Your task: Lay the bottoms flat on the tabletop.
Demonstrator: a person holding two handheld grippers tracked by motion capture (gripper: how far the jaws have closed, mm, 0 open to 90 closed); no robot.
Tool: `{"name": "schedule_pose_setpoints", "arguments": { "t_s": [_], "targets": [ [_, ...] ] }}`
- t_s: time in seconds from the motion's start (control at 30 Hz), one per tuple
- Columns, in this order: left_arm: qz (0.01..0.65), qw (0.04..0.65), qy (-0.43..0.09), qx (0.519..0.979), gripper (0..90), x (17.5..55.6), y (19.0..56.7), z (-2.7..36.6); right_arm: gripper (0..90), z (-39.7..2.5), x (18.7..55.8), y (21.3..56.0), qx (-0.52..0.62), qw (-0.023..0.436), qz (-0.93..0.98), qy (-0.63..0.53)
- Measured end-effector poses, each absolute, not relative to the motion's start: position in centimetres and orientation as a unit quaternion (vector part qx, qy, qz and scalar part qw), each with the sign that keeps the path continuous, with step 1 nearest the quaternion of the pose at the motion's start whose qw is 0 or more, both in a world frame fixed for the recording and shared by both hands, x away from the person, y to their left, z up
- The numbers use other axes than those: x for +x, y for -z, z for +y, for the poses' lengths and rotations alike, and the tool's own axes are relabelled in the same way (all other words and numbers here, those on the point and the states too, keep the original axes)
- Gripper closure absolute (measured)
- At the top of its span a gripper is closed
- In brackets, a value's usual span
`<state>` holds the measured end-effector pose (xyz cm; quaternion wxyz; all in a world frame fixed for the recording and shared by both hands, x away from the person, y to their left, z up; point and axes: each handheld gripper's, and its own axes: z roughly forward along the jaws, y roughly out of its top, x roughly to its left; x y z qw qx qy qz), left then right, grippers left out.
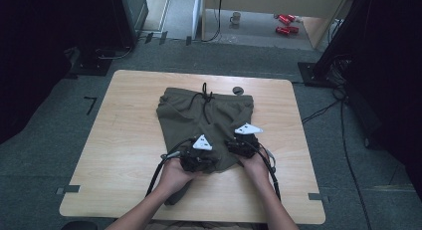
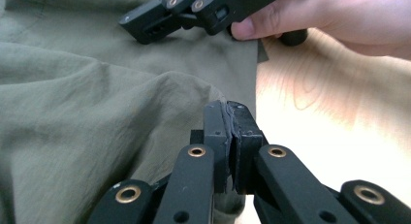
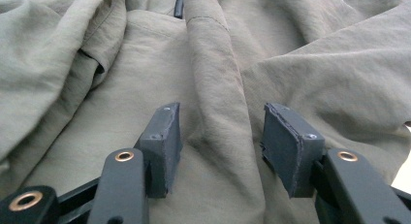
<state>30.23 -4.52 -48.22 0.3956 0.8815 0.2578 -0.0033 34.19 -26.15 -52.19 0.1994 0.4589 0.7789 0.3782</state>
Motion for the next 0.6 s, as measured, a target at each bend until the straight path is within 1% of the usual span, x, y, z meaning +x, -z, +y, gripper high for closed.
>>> {"name": "schedule_pose_setpoints", "arguments": {
  "t_s": [0.13, 0.33, 0.6],
  "targets": [
    [0.263, 0.406, 0.011, 0.875, 89.0, 30.4, 47.6, -3.8, 48.5, -26.1, 34.2, 52.2, 0.459, 0.199, 0.779, -0.378],
    [0.268, 0.419, -0.001, 0.868, 89.0, 30.5, 46.0, -2.2, 48.5, -26.2, 34.2, 52.2, 0.459, 0.199, 0.779, -0.378],
    [0.289, 0.425, -0.045, 0.856, 89.0, 30.5, 44.3, 1.4, 48.5, -26.2, 34.2, 52.2, 0.459, 0.199, 0.779, -0.378]
  ]
}}
